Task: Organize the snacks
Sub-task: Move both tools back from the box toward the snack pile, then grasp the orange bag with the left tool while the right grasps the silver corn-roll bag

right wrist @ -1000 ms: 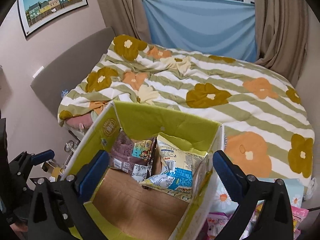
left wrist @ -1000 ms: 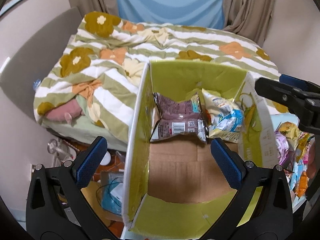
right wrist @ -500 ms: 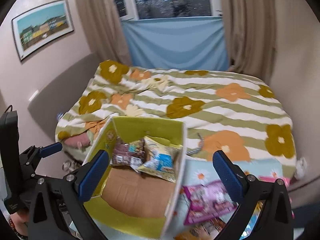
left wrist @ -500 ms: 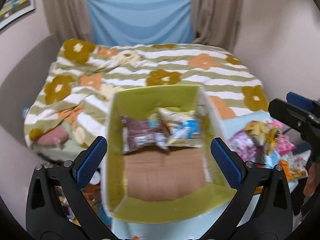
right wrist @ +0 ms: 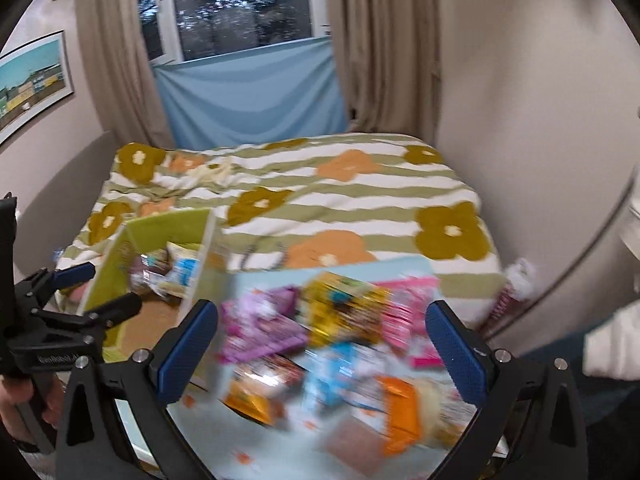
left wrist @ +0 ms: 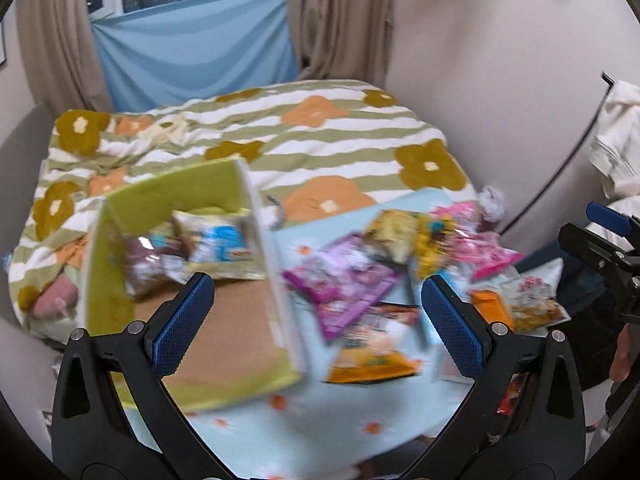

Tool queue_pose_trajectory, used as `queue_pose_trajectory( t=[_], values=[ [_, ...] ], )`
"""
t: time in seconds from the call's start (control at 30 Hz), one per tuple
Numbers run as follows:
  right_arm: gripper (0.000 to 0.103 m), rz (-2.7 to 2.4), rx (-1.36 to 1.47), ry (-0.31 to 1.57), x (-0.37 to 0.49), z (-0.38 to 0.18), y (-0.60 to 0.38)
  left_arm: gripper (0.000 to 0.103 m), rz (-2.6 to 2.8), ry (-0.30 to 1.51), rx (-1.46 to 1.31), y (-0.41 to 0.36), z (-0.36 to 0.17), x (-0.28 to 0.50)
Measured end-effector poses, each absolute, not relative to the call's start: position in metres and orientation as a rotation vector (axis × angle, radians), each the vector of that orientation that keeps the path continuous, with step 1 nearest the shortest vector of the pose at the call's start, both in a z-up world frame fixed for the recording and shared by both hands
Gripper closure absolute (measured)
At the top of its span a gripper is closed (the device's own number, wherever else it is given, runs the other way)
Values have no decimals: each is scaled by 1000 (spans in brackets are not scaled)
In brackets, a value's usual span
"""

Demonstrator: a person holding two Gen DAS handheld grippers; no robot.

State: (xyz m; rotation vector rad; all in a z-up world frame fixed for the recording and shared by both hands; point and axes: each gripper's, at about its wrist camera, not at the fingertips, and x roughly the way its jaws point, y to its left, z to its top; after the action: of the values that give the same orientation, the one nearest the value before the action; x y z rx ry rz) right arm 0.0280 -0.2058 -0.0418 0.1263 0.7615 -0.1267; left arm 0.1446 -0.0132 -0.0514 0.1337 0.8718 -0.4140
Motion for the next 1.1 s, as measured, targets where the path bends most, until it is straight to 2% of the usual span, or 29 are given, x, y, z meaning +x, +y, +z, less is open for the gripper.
queue_pose_trajectory(
  t=[0.27,0.6,0.73,0.8,1.0,1.07,1.1],
  values=[
    [0,-135,153,812,-31,-70,-302,0,-526,940,94,-103,-88,90],
    [2,-61,198,914,-48,-137,-348,0,-566,1050,106,-172,-149,65],
    [13,-28,219,954,-42,-168,-356,1,-574,1071,105,-190,-176,69],
    [18,-8,228,965,-38,-182,-358,8,-577,1086,114,-196,-189,73],
    [29,45,212,991,-27,-206,-358,9,-568,1108,137,-205,-214,79],
    [38,67,218,1000,-25,-213,-358,9,-565,1110,137,-206,-217,79],
    [40,74,222,1002,-25,-215,-359,9,-565,1111,135,-206,-218,80]
  ],
)
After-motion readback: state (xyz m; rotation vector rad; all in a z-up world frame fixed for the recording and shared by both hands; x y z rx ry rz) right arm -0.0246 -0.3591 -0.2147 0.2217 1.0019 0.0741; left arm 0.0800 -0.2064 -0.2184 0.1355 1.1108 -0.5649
